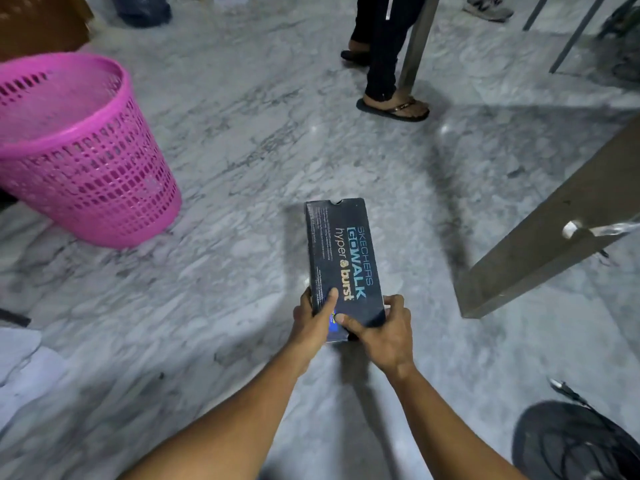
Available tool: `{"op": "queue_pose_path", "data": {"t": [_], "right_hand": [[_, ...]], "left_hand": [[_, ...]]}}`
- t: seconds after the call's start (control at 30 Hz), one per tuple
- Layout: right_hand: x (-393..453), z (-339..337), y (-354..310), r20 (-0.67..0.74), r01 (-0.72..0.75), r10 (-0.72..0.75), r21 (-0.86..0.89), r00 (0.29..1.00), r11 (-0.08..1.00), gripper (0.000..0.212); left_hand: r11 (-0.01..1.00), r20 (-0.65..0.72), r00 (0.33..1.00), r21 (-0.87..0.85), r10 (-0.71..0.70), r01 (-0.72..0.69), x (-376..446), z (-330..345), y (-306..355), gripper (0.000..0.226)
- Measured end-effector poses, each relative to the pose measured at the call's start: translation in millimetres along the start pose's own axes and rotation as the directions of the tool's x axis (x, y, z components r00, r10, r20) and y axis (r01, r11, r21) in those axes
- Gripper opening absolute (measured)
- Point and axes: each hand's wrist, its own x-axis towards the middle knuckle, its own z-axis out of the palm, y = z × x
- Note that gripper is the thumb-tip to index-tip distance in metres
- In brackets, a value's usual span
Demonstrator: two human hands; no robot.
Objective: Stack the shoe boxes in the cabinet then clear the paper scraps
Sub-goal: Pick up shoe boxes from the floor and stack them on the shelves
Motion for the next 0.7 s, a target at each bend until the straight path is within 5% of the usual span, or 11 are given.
{"op": "queue_pose_path", "data": {"t": [0.23, 0.43, 0.53, 0.7], "right_hand": [[-41, 20, -68, 0.202, 0.033, -0.101, 0.313, 0.974, 0.949, 0.064], [-74, 37, -164, 0.398, 0.105, -0.301, 0.444, 0.866, 0.89, 0.083], [-99, 51, -203, 0.449, 0.178, -0.403, 0.464, 0.797, 0.868, 0.083], [-153, 91, -271, 0.599, 0.293, -0.553, 0.48, 0.58, 0.827, 0.09]], "left_hand": [[0.981, -0.085, 0.989, -0.14, 0.121, -0.132, -61, -92, 35, 0.042], [0.942, -0.127, 0.975, -0.262, 0.181, -0.209, -130, -171, 84, 0.044], [0.907, -0.215, 0.953, -0.318, 0.215, -0.276, -159, -223, 117, 0.054], [0.761, -0.436, 0.868, -0.472, 0.238, -0.445, -223, -324, 186, 0.063]]}}
